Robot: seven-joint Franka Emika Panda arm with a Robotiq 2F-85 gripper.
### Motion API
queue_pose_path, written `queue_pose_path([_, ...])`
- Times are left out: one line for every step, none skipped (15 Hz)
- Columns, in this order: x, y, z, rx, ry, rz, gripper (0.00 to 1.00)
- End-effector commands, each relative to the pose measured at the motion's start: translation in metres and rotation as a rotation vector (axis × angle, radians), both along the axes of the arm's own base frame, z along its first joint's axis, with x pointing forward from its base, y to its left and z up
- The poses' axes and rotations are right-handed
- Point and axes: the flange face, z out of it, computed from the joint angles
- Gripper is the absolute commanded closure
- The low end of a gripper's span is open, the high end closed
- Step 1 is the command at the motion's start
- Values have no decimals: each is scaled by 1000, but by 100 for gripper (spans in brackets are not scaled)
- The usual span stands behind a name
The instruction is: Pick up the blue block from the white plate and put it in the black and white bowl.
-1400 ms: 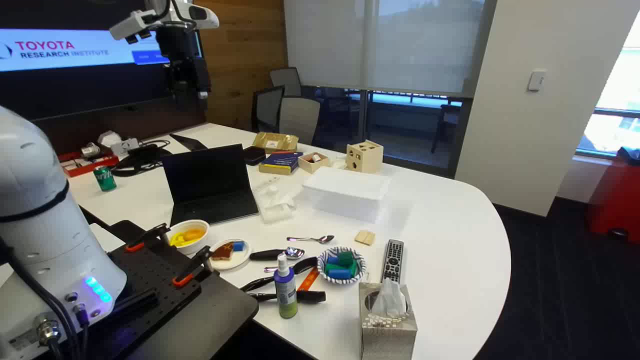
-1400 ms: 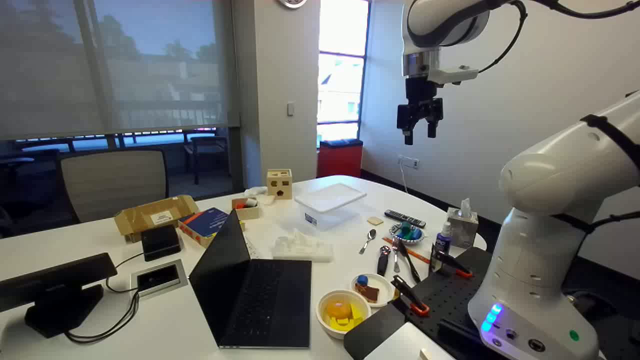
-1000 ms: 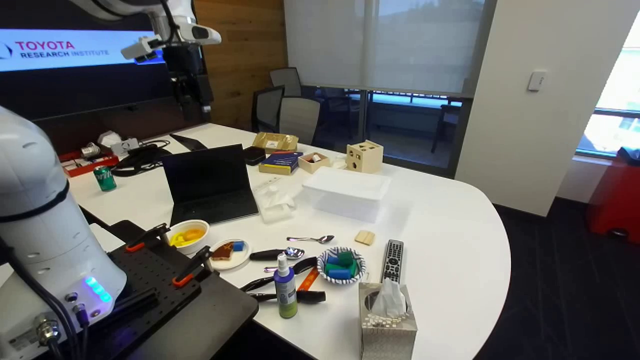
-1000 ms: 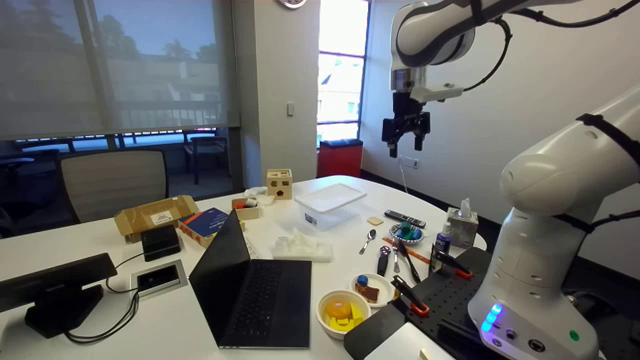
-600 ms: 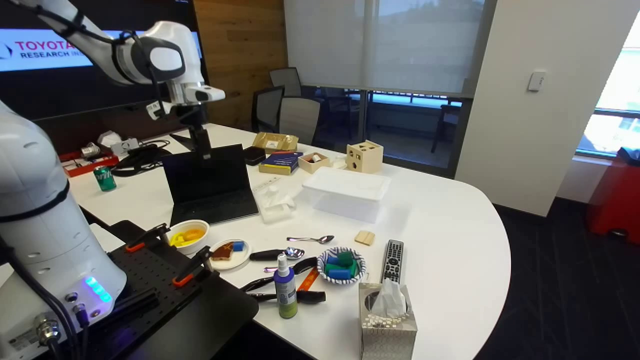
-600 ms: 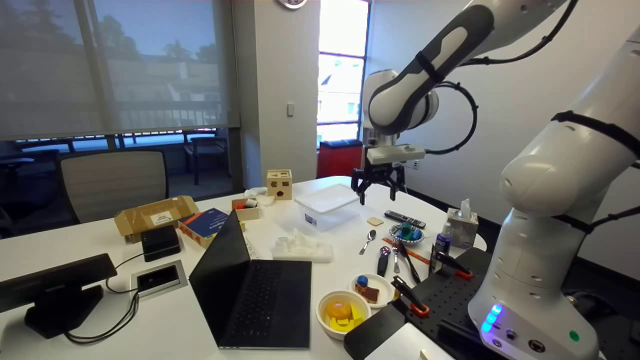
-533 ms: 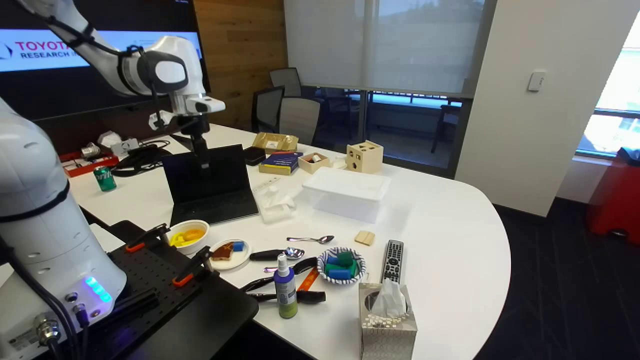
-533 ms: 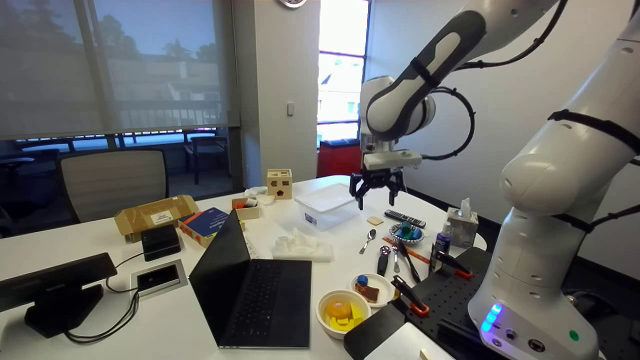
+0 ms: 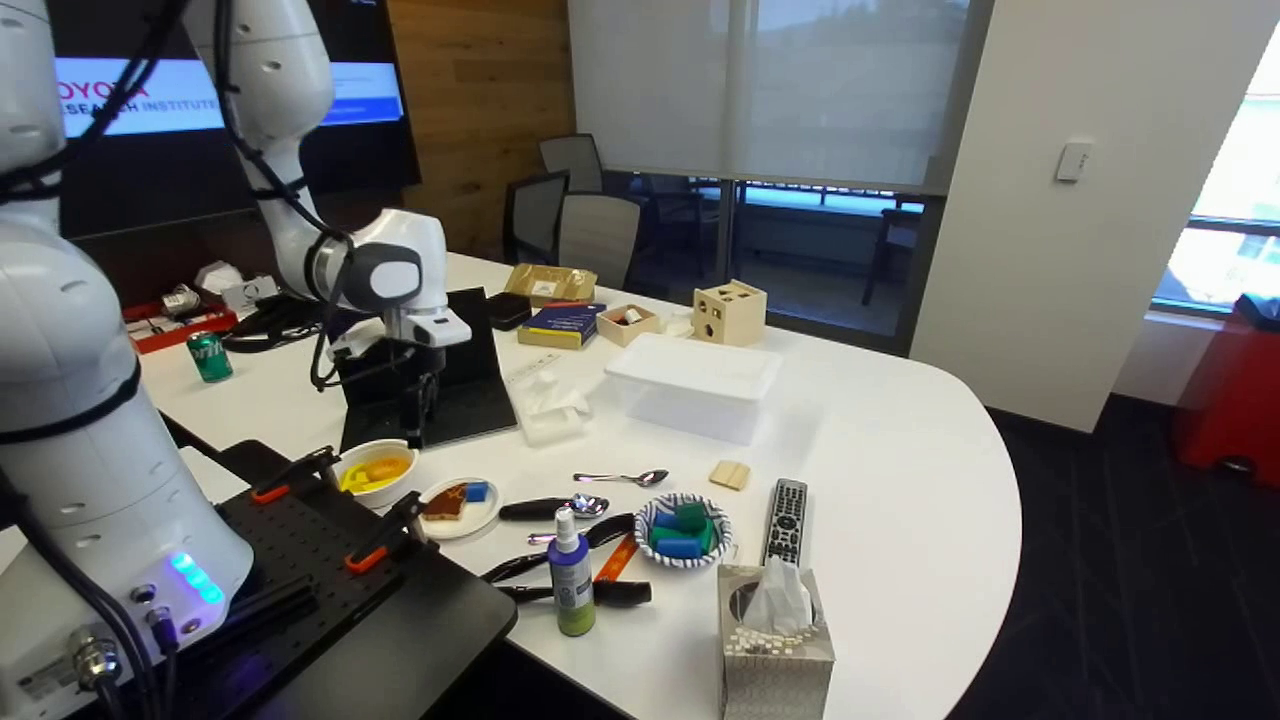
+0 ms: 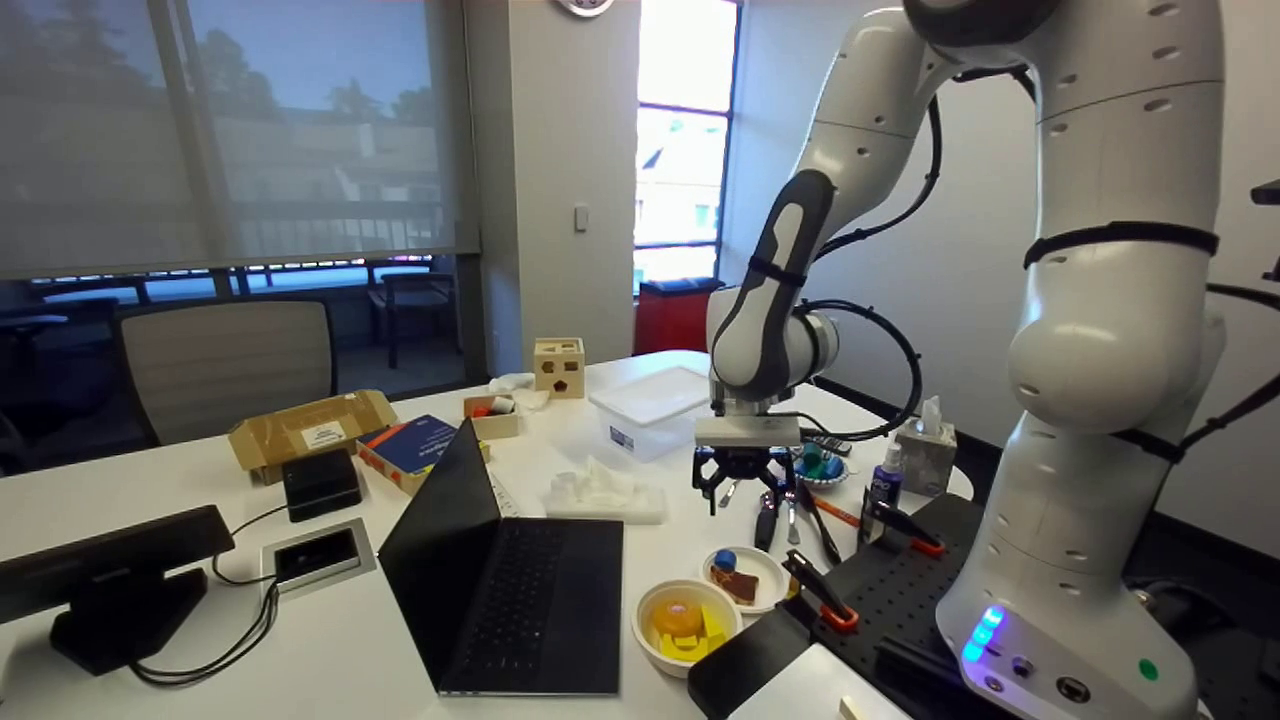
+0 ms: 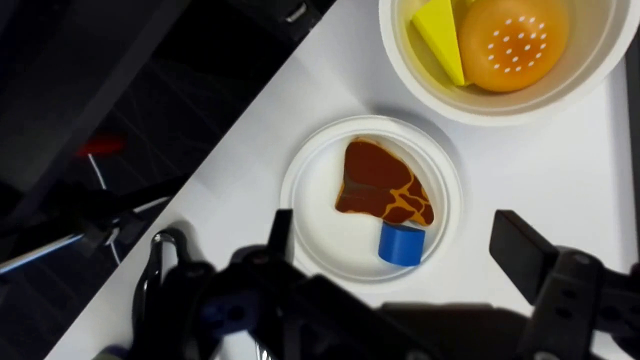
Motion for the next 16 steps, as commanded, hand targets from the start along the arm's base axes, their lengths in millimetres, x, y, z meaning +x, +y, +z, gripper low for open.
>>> queue_pose_path([24,-9,-55,10,3,-115,0])
queue_pose_path([29,-11,-67,15,5,-143,0])
queue_pose_path([33,-11,-78,22,11,-165,0])
queue_pose_path([38,-11,-88,31,18,-181,0])
queue_pose_path([43,-12,-98,34,28,-194,0])
queue_pose_path([47,-14,-105,33,33,-202,0])
queue_pose_path([49,-15,-109,35,32,-220,0])
queue_pose_path([51,-17,-115,37,32,-234,0])
queue_pose_path([51,-20,-118,36,32,-248,0])
queue_pose_path([51,-21,-121,35,33,-263,0])
queue_pose_path([49,-23,-124,32,37,-277,0])
queue_pose_path([49,-24,-127,32,40,-284,0])
queue_pose_path([48,-24,-130,33,47,-290,0])
queue_pose_path([48,-24,-133,34,52,-295,0])
queue_pose_path([47,-26,-135,34,55,-301,0])
queue_pose_path([47,-27,-136,33,54,-305,0])
